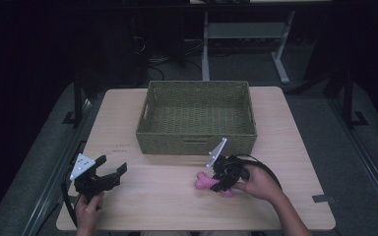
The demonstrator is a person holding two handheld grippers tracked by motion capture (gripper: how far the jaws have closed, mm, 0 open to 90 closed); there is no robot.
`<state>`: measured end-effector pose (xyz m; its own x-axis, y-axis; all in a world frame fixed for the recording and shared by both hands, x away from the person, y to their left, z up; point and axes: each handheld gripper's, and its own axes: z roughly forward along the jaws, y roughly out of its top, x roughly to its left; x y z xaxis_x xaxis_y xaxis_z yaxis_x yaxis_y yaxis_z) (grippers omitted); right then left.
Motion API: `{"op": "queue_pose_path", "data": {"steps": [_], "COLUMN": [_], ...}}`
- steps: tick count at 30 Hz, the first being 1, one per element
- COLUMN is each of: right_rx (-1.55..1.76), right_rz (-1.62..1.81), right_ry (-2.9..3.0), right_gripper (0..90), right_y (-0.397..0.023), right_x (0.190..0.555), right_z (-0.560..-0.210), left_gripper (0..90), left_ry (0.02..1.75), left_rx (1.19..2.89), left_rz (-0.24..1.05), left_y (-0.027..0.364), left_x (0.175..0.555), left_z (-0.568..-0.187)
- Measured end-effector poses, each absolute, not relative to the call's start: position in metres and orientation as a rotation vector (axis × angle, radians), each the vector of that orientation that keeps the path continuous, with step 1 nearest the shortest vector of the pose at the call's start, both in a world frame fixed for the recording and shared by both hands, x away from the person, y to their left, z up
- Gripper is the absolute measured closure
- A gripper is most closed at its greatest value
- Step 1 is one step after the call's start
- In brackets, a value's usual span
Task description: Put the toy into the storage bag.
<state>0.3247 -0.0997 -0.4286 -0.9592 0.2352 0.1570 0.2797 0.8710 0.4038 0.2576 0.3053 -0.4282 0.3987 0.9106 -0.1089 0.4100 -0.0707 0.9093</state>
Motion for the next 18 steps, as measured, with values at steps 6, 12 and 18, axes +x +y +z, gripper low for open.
{"op": "queue_pose_path", "data": {"steps": [6, 12, 18], "right_rx": [-0.398, -0.386, -0.368], "right_rz": [-0.674, -0.69, -0.723], "right_ry": [-2.919, -2.916, -2.903], "right_gripper": [58.1, 58.1, 58.1], "right_y": [-0.104, -0.106, -0.109], "right_x": [0.326, 0.33, 0.333], "right_z": [-0.425, -0.413, -0.402], "left_gripper": [13.0, 13.0, 13.0], "left_ry": [1.178, 1.176, 1.183], "left_rx": [1.671, 1.676, 1.667], "left_rz": [0.633, 0.634, 0.635], "left_y": [0.304, 0.304, 0.305], "left_x": [0.259, 0.258, 0.258], "left_z": [-0.429, -0.429, -0.429]}}
